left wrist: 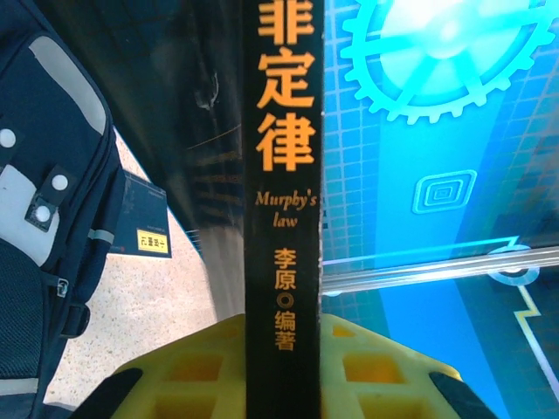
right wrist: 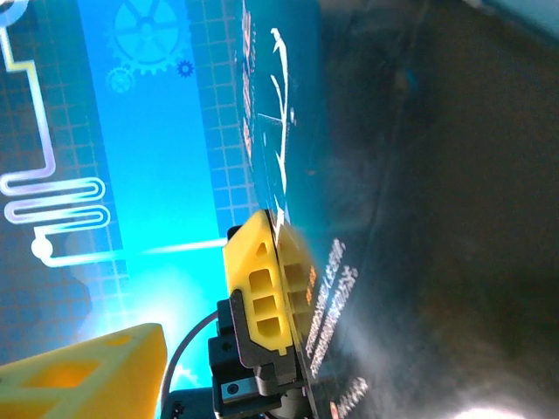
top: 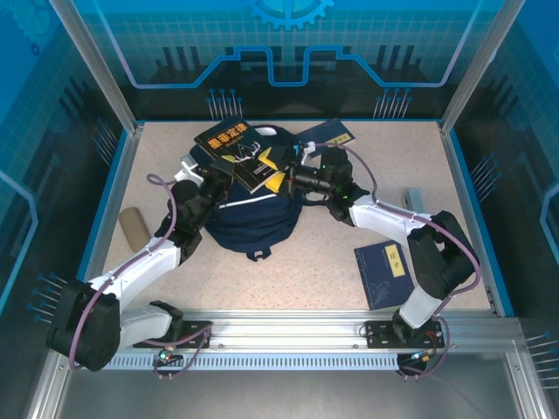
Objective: Pack books, pencil case, and school supplies into a backpack
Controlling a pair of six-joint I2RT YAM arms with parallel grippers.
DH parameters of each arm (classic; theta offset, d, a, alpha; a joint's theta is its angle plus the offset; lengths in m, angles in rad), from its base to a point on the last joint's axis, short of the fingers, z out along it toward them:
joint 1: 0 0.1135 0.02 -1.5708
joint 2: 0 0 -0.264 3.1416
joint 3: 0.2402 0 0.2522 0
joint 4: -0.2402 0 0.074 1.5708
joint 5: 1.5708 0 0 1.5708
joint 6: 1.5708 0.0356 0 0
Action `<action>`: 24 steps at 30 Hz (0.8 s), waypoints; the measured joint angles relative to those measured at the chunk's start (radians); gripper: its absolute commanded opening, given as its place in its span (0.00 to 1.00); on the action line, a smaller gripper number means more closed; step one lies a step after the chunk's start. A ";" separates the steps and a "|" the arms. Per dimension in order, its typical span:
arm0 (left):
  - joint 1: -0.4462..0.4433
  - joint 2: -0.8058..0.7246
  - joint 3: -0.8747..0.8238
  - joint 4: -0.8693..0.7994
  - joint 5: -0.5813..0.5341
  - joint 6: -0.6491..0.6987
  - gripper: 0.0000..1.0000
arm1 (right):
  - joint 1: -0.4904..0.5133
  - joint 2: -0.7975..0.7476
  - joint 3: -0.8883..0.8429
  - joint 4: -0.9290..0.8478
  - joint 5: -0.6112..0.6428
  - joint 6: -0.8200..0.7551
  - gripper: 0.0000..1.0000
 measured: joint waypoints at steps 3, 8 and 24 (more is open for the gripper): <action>0.000 -0.013 -0.008 0.000 -0.009 -0.002 0.11 | 0.000 0.003 0.000 0.005 -0.005 -0.013 0.53; -0.001 -0.053 -0.021 -0.013 -0.023 -0.002 0.11 | 0.002 0.006 0.000 -0.013 -0.014 -0.045 0.29; -0.003 -0.214 0.012 -0.416 -0.019 0.208 0.97 | -0.087 -0.046 0.045 -0.393 0.002 -0.371 0.00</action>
